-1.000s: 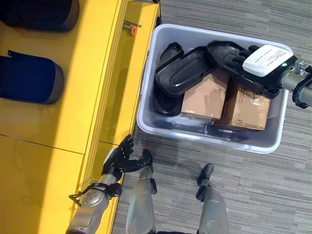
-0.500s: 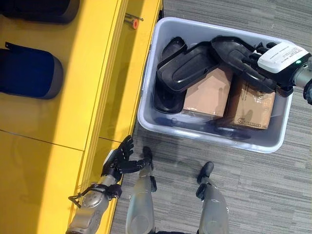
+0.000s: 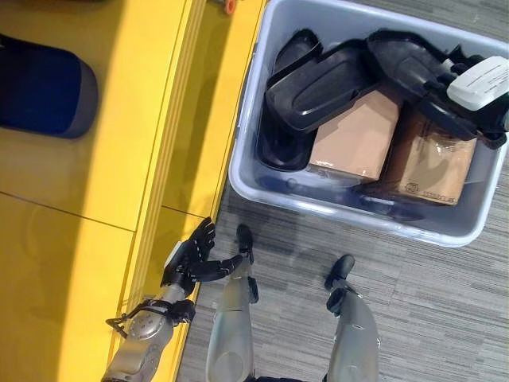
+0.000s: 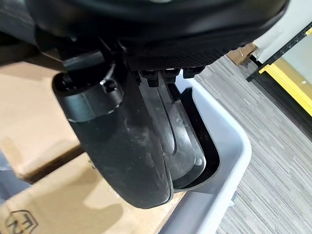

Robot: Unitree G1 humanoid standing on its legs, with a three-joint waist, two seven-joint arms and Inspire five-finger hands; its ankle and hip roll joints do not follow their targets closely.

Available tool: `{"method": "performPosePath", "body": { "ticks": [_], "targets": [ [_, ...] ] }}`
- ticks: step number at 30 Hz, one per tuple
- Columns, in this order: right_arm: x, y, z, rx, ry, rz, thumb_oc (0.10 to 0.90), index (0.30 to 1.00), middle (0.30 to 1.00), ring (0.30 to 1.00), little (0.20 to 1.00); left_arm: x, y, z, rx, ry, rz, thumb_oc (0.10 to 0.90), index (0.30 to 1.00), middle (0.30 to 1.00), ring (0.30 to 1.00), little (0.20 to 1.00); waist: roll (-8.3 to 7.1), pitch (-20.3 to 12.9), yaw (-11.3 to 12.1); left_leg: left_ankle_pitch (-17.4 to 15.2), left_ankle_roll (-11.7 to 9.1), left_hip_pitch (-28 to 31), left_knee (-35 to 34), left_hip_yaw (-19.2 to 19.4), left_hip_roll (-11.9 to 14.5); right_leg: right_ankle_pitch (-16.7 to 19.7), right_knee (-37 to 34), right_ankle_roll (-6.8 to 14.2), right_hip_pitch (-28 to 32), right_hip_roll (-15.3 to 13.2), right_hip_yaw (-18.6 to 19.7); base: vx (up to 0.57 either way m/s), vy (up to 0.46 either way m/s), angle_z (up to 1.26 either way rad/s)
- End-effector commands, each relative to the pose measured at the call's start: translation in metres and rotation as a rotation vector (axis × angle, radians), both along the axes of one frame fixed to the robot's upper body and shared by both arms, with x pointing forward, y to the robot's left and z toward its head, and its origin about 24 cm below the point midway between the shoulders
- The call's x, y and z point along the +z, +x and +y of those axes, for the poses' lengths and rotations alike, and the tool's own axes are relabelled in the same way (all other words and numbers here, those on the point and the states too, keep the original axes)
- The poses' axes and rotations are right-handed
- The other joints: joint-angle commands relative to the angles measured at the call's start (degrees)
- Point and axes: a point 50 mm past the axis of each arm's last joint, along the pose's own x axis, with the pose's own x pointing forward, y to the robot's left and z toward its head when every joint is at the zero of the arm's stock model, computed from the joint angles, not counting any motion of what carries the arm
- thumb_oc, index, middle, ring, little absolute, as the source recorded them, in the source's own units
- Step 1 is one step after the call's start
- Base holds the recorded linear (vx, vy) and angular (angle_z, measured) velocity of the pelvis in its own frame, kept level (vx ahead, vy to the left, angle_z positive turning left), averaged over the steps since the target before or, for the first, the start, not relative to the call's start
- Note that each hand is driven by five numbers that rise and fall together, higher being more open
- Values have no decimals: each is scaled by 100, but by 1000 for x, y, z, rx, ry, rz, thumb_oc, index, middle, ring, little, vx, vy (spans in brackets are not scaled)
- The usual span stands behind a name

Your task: Move parts from the plastic box to the shelf.

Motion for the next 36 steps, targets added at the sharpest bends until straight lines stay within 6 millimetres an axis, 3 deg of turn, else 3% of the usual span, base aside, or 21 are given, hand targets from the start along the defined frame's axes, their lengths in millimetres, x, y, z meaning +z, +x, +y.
{"method": "performPosePath", "body": {
  "ticks": [1,24,36],
  "targets": [
    [60,-20,-13,-48,-19,-238,900,1000,1000,1000,1000,27,1,0,-11,-8,-144,900,1000,1000,1000,1000,-74,-83,32,-861,-627,64,787,-299,615,0,-197,148,46,80,196,10,-5,10],
    [66,-28,-38,-146,-9,-310,900,1000,1000,1000,1000,31,1,3,18,-5,-165,900,1000,1000,1000,1000,-4,-90,62,-1161,-536,-814,1557,-493,574,-310,711,103,-863,-59,402,4,-3,4],
    [31,-13,-34,-136,55,-213,900,1000,1000,1000,1000,30,2,2,20,-9,-166,900,1000,1000,1000,1000,-17,-67,82,-1219,-483,-825,1626,-543,522,-304,755,107,-893,-55,441,0,0,0]
  ]
}}
